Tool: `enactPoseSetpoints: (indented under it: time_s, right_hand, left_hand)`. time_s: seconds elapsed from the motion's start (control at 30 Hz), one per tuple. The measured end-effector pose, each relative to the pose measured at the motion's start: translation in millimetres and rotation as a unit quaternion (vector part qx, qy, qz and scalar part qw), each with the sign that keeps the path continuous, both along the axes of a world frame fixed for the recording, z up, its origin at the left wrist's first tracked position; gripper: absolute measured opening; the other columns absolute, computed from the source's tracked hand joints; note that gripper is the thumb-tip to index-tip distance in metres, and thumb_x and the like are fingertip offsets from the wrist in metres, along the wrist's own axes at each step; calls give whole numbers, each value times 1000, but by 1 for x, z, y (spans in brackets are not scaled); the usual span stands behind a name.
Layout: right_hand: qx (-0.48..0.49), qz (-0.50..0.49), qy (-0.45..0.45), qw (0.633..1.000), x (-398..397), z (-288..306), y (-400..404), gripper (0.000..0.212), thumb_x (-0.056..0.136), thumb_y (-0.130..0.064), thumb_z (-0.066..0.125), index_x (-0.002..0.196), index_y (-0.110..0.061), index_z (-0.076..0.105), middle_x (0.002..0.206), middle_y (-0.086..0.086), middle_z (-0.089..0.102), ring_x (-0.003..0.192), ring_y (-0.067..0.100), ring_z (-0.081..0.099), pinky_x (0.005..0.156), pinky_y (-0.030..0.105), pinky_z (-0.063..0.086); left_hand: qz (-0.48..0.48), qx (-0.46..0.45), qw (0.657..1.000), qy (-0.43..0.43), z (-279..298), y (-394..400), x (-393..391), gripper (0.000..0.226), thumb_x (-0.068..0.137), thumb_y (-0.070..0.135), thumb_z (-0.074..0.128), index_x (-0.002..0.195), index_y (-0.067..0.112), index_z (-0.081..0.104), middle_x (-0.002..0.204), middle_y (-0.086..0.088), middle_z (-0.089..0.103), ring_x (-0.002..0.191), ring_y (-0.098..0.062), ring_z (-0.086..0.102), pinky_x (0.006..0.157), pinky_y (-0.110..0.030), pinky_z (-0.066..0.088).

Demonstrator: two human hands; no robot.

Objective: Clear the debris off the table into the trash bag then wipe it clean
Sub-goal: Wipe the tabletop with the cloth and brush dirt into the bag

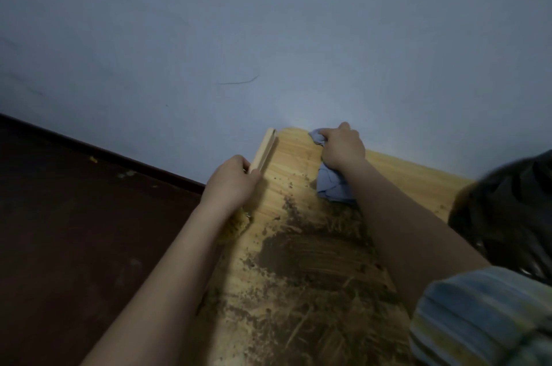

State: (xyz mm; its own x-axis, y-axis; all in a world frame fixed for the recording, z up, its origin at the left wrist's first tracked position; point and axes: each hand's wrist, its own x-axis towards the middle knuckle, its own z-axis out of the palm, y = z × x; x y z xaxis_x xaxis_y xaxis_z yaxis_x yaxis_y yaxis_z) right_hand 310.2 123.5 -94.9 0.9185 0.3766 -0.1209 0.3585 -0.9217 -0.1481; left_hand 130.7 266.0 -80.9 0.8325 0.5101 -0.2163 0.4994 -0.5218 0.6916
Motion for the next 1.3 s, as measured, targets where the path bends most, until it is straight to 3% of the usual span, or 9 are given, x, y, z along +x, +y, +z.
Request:
enactPoseSetpoints:
  time_s: [0.2, 0.37, 0.57, 0.73, 0.9, 1.0, 1.07, 1.17, 1.3]
  right_hand:
    - [-24, 96, 28, 995, -1, -8, 32, 43, 97, 2, 36, 130, -20, 51, 126, 14, 35, 107, 33, 38, 94, 51, 39]
    - [19, 214, 106, 971, -25, 3, 25, 45, 98, 3, 37, 136, -13, 55, 122, 11, 46, 102, 42, 51, 74, 46, 44]
    - [24, 289, 223, 931, -65, 29, -18, 47, 91, 14, 43, 125, -10, 65, 106, 33, 58, 101, 50, 51, 78, 52, 43]
    - [143, 103, 87, 980, -34, 47, -63, 52, 87, 11, 39, 116, -16, 71, 57, -11, 59, 56, 27, 40, 52, 33, 32]
    - [95, -126, 119, 980, -13, 27, -95, 43, 98, -2, 40, 136, -17, 55, 125, 21, 57, 67, 29, 48, 48, 33, 37]
    - [75, -117, 134, 981, -21, 10, -94, 49, 100, -5, 39, 148, -12, 35, 81, 18, 44, 51, 18, 29, 44, 27, 25]
    - [82, -48, 160, 983, -28, 15, -93, 44, 100, -2, 37, 141, -14, 49, 67, 6, 41, 49, 17, 25, 46, 27, 23]
    - [82, 25, 151, 985, -42, 27, -95, 44, 97, 2, 38, 127, -19, 64, 72, 7, 53, 51, 19, 29, 49, 27, 24]
    - [179, -63, -35, 981, -58, 33, -114, 44, 96, -3, 42, 129, -23, 62, 94, 12, 55, 73, 29, 48, 57, 29, 34]
  left_hand:
    - [5, -9, 1000, -22, 1, -1, 2, 20, 94, 30, 50, 97, 11, 55, 91, -5, 62, 84, -25, 61, 75, -42, 50]
    - [12, -11, 999, -44, 7, 2, 0, 19, 94, 30, 51, 97, 12, 55, 88, -4, 62, 80, -23, 61, 72, -42, 51]
    - [-12, -13, 998, -60, 27, -12, -1, 18, 91, 30, 53, 94, 13, 55, 87, -5, 62, 82, -25, 60, 70, -37, 46]
    - [-18, -8, 998, -59, 35, -18, -5, 18, 92, 30, 54, 95, 13, 56, 88, -4, 63, 80, -26, 59, 67, -35, 45]
    - [-38, -2, 997, -69, 33, -26, -2, 16, 90, 29, 54, 93, 14, 56, 84, -3, 62, 74, -23, 58, 62, -33, 43]
    - [-51, -5, 996, -66, 29, -34, 4, 14, 90, 28, 56, 93, 14, 56, 85, -3, 63, 75, -23, 59, 65, -34, 44]
    - [-68, 14, 996, -60, 27, -41, 10, 14, 90, 27, 56, 94, 14, 57, 89, -3, 63, 79, -24, 59, 69, -35, 46]
    - [-109, 82, 989, -52, 27, -51, 26, 16, 92, 28, 55, 101, 16, 58, 99, -2, 63, 88, -26, 58, 69, -32, 43]
    - [-163, 229, 958, -53, 27, -66, 58, 21, 95, 24, 47, 107, 15, 61, 106, -7, 63, 93, -31, 58, 67, -32, 41]
